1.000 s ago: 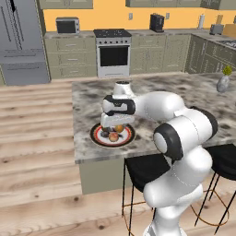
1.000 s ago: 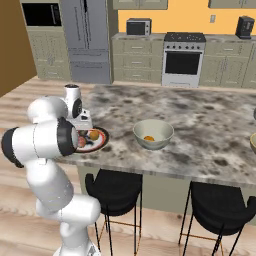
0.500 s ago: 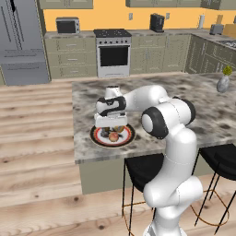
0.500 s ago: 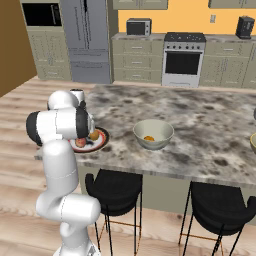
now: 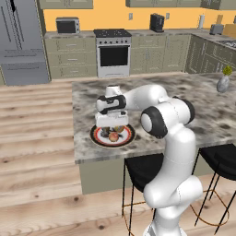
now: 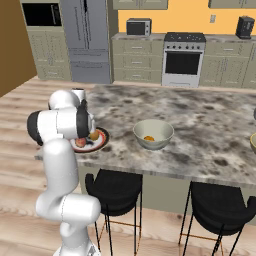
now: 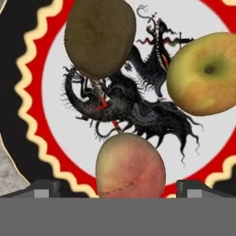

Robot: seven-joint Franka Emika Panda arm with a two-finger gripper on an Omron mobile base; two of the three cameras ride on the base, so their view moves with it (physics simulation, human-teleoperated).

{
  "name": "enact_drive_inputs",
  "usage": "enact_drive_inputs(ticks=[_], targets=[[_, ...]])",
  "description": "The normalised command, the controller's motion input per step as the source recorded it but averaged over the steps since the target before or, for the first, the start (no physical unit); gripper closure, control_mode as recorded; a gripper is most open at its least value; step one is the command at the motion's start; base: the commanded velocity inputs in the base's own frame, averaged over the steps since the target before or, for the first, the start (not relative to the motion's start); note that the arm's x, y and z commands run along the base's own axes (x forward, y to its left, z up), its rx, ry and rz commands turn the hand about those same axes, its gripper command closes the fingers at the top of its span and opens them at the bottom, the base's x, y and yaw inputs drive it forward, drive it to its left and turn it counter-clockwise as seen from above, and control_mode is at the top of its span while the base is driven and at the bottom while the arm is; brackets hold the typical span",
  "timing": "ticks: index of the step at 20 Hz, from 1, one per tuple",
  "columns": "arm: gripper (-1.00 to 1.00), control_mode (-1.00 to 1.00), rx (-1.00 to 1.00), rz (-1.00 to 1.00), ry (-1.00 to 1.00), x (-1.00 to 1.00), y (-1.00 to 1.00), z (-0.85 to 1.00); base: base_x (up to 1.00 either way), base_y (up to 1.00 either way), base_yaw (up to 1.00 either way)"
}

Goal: Take the fruits from the plate on the dining counter and place two fruits in each bowl.

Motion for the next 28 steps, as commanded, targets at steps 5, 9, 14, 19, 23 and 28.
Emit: enact_drive_inputs(ticks=[5,9,14,19,23,28], targets=[[-1.0,-1.0,0.0,0.0,0.0,-0.04,-0.01,-0.14,0.0,0.0,0.0],[-1.0,-1.0,0.02,0.0,0.0,-0.09,-0.05,-0.17,0.0,0.0,0.0],[-1.0,-1.0,0.0,0.0,0.0,0.0,0.0,-0.14,0.0,0.0,0.0],[-1.0,-1.0,0.0,0.0,0.0,-0.01,0.0,-0.21,0.0,0.0,0.0],[-1.0,-1.0,0.0,0.0,0.0,-0.01,0.0,-0.11,0.0,0.0,0.0],[1.0,-1.0,0.0,0.0,0.0,0.0,0.0,0.0,0.0,0.0,0.0]])
